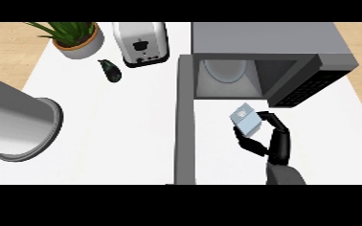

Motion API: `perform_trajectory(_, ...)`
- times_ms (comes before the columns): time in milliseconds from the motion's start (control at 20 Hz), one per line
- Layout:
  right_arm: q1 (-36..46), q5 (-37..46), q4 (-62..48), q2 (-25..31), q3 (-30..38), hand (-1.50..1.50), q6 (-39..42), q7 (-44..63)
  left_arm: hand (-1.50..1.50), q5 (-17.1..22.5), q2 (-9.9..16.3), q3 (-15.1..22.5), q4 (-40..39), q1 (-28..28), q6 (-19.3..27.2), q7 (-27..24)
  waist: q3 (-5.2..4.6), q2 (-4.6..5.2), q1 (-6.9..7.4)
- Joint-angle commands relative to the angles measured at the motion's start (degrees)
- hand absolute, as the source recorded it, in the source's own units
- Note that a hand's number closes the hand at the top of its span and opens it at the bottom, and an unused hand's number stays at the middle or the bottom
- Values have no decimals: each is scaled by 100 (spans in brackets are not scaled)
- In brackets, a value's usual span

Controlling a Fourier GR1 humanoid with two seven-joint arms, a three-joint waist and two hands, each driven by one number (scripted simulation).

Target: Pick up the milk, place it into the microwave and close the microwave

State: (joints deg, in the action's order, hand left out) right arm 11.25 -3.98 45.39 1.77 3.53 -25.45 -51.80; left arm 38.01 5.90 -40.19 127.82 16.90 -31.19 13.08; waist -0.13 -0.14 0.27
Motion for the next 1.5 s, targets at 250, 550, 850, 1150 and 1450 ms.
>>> perform_trajectory(250, 440, 1, -429, 749, -199, 150, 1610, -247, -150, 252, 177, -94, -85, -88, -22, 126, 19, 22, 28)
perform_trajectory(550, -93, 21, 360, 646, -687, 150, 2399, -146, -150, 215, 74, -118, -37, -37, -49, 140, 12, -2, -25)
perform_trajectory(850, -134, 286, 1724, 460, -997, 150, 1840, 907, -150, 125, 146, -214, -366, -167, -190, 90, 10, 3, -31)
perform_trajectory(1150, 124, 539, 2455, 357, -1042, 150, 1385, 2005, -150, 508, 193, -411, 11, 58, -66, 364, 12, 1, 0)
perform_trajectory(1450, 1403, 882, 1390, 123, -793, 150, 969, 2262, -150, 374, 130, -440, -324, 12, -383, 145, 15, 20, 51)
